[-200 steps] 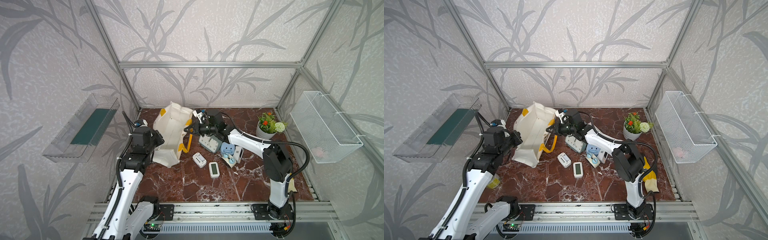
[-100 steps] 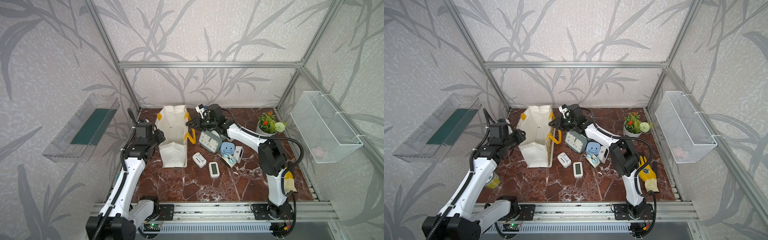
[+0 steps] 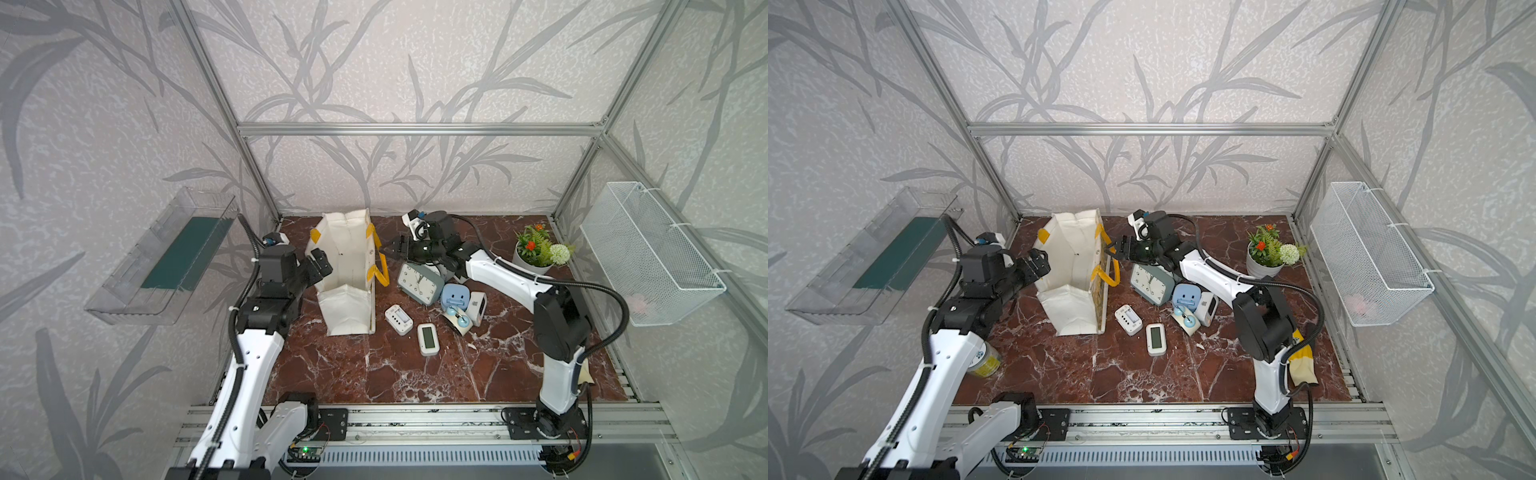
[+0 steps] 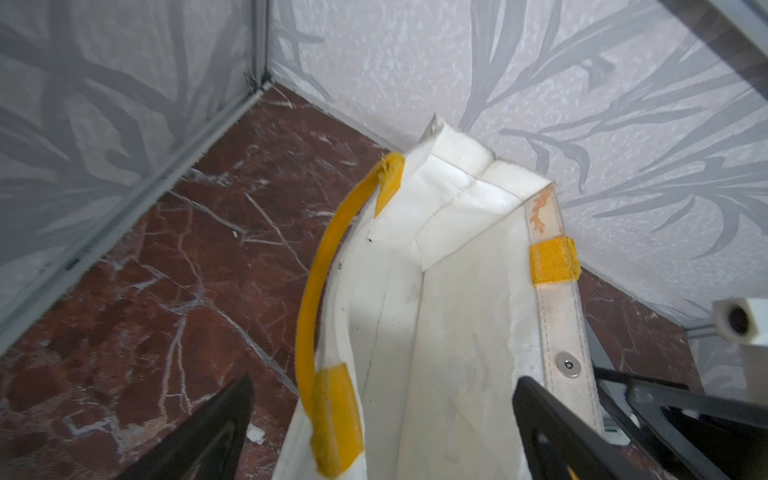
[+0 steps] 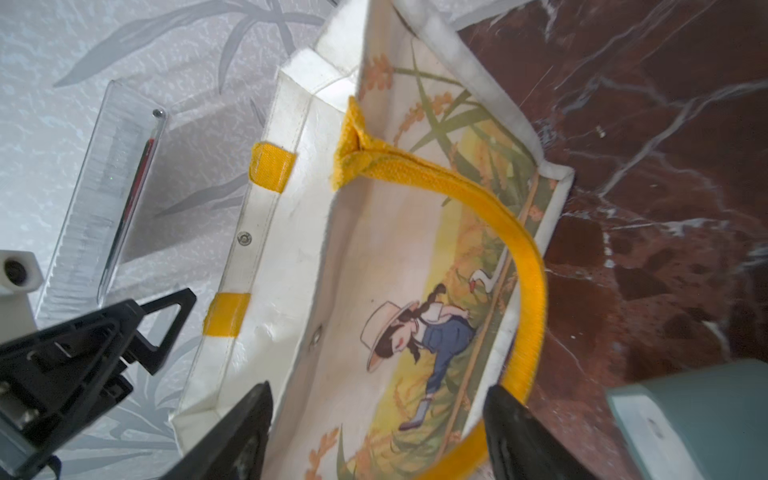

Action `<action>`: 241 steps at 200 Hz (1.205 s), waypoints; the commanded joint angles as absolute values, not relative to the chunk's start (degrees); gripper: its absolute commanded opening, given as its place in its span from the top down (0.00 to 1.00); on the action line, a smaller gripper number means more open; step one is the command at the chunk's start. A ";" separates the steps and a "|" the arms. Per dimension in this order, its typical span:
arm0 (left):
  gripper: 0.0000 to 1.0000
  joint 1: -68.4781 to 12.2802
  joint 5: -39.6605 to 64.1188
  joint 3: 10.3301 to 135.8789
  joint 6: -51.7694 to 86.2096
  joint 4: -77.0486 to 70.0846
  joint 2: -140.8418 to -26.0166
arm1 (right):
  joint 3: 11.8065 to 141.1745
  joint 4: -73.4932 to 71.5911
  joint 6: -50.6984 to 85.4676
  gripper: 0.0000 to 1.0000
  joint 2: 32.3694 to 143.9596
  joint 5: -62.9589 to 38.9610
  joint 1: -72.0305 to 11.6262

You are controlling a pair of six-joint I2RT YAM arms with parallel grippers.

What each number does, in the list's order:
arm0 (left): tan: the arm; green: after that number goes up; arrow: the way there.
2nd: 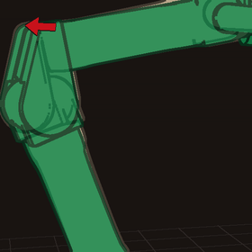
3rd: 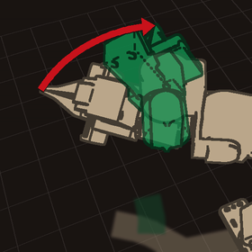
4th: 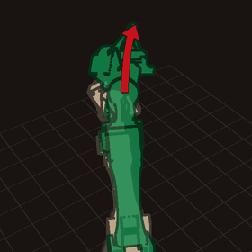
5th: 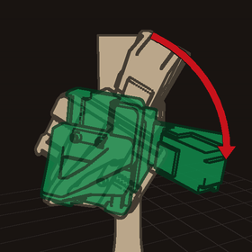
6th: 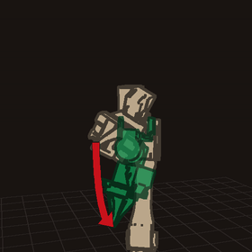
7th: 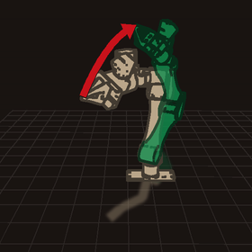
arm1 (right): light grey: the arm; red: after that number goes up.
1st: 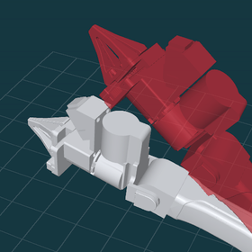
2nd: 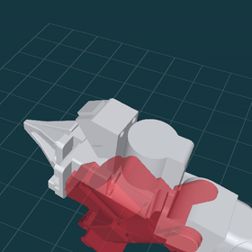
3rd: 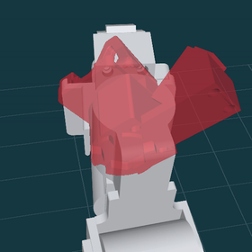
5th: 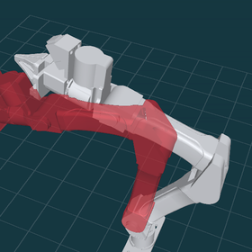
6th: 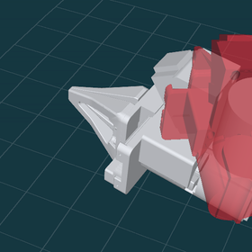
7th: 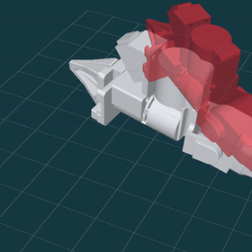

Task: Take the alarm clock out of the canvas bag
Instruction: Place the canvas bag at the center of the board, then reset both arms

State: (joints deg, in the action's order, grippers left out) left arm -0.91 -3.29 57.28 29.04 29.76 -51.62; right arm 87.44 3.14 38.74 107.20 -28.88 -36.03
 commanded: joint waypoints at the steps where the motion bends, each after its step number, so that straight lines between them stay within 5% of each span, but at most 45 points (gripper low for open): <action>1: 0.01 -0.20 -16.12 58.43 27.51 34.67 -47.24 | 83.35 9.26 24.47 0.16 95.11 -19.65 -35.17; 71: 0.01 5.78 -29.66 48.77 35.22 37.00 -47.17 | 57.10 8.62 0.12 0.03 67.12 5.92 -25.45; 104: 0.01 6.90 -33.46 42.92 35.17 34.19 -49.55 | 45.36 1.71 -0.89 0.03 61.41 8.74 -18.43; 135: 0.06 6.84 -29.90 34.32 31.84 19.37 -50.90 | 35.78 -7.58 -1.09 0.03 60.21 8.35 -14.46; 241: 0.01 6.59 -26.14 22.96 18.49 -16.62 -67.34 | 17.92 -38.43 -4.32 0.02 70.50 15.52 -11.11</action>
